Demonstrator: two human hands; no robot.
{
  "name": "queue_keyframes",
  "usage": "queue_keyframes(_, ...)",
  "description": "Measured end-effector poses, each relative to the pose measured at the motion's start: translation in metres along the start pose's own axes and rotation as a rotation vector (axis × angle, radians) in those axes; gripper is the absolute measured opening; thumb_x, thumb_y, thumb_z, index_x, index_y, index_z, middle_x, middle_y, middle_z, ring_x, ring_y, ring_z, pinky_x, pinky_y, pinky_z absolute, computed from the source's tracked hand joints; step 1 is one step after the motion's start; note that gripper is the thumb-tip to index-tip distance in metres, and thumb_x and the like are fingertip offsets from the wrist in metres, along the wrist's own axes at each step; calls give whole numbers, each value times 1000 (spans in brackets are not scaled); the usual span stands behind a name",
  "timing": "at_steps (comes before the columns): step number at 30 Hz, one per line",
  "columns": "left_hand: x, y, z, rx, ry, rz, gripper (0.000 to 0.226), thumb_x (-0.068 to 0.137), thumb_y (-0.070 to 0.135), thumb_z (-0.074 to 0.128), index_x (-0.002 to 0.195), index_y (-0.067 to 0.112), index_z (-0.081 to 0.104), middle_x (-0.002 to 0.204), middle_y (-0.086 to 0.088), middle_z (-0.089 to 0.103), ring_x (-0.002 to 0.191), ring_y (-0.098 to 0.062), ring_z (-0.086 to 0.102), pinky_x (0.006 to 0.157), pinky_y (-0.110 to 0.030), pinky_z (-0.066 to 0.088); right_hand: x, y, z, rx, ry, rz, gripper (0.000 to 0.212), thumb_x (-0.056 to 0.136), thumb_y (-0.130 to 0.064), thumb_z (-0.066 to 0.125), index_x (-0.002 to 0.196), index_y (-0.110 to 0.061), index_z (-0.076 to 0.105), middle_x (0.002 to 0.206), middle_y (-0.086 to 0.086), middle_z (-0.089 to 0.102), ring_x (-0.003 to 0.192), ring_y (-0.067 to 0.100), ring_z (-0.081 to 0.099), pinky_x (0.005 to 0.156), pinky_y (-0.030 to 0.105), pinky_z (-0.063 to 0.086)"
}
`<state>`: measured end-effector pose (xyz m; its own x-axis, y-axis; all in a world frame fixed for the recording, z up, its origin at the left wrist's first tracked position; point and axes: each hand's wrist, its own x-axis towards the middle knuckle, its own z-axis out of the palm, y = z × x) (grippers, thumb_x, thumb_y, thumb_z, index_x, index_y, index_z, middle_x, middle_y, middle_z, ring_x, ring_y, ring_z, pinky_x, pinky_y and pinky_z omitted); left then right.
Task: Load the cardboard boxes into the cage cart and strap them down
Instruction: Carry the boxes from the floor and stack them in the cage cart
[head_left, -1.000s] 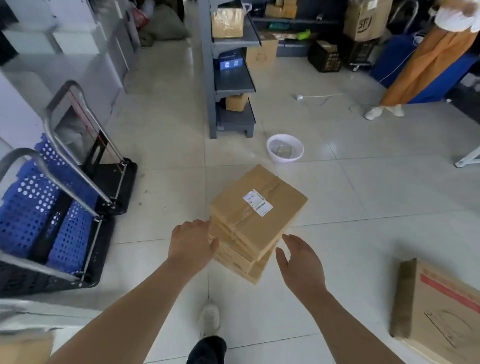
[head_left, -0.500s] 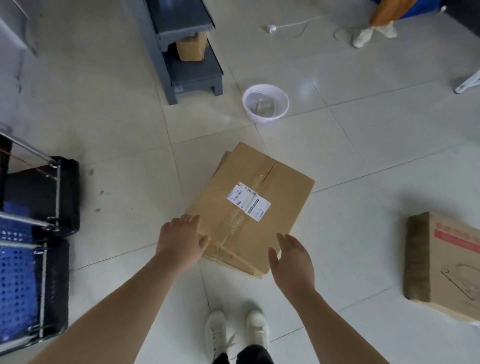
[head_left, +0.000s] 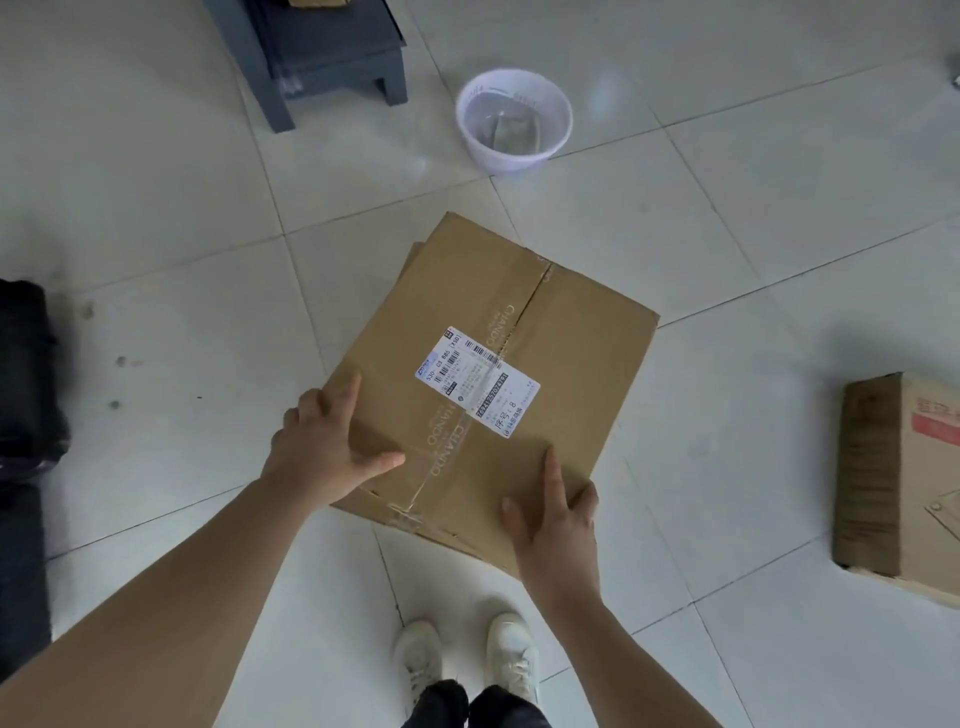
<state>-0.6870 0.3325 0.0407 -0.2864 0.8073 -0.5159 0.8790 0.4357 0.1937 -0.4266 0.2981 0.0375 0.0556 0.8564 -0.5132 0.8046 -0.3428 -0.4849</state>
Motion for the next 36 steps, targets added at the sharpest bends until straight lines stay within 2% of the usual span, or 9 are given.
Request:
queue_keyframes(4,-10,4,-2,-49,58,7,114,62,73,68,150,34,8,142,-14,26,123,-37,35,103,-48,35,-2,-4,-4,56,27,11,78,89,-49,53,150,-38,6,146,14,13,122,36,46,101,41,43)
queue_keyframes(8,-36,11,-18,-152,134,-42,109,61,73,69,150,35,19,143,-14,26,127,-36,32,107,-47,30,-11,-18,-27,4,116,-22,77,86,-57,51,150,-31,17,146,14,18,129,33,39,102,41,42)
queue_keyframes(15,-118,8,-89,-243,211,-182,112,58,83,60,150,31,23,144,-16,26,129,-37,30,108,-47,26,-59,-73,-85,-114,138,-169,79,83,-64,49,148,-29,24,143,14,25,129,31,39,98,42,46)
queue_keyframes(19,-183,-1,-137,-337,321,-269,108,62,74,67,150,31,22,143,-16,27,128,-38,31,110,-48,25,-95,-118,-123,-154,156,-333,79,81,-65,51,147,-29,27,143,15,25,127,31,39,95,40,46)
queue_keyframes(25,-291,-19,-184,-445,480,-504,107,64,78,60,150,33,16,148,-16,22,134,-35,24,112,-48,21,-152,-190,-167,-215,61,-641,81,78,-73,40,147,-34,22,145,16,23,121,34,45,95,38,45)
queue_keyframes(28,-348,-25,-193,-516,572,-645,106,64,80,58,150,35,14,149,-15,21,136,-35,23,112,-49,20,-183,-221,-178,-247,-9,-802,81,80,-70,45,148,-34,21,146,18,23,125,33,42,101,38,41)
queue_keyframes(31,-405,-31,-194,-581,668,-788,105,63,80,57,150,36,16,147,-17,24,133,-36,27,111,-49,22,-218,-248,-181,-314,-68,-957,81,79,-71,43,148,-36,19,149,15,21,124,30,44,100,36,42)
queue_keyframes(36,-499,-43,-185,-695,838,-991,104,65,80,57,150,36,17,149,-18,24,136,-36,24,113,-48,21,-290,-286,-169,-288,-178,-1236,78,80,-65,51,147,-34,25,148,10,20,128,26,40,101,34,39)
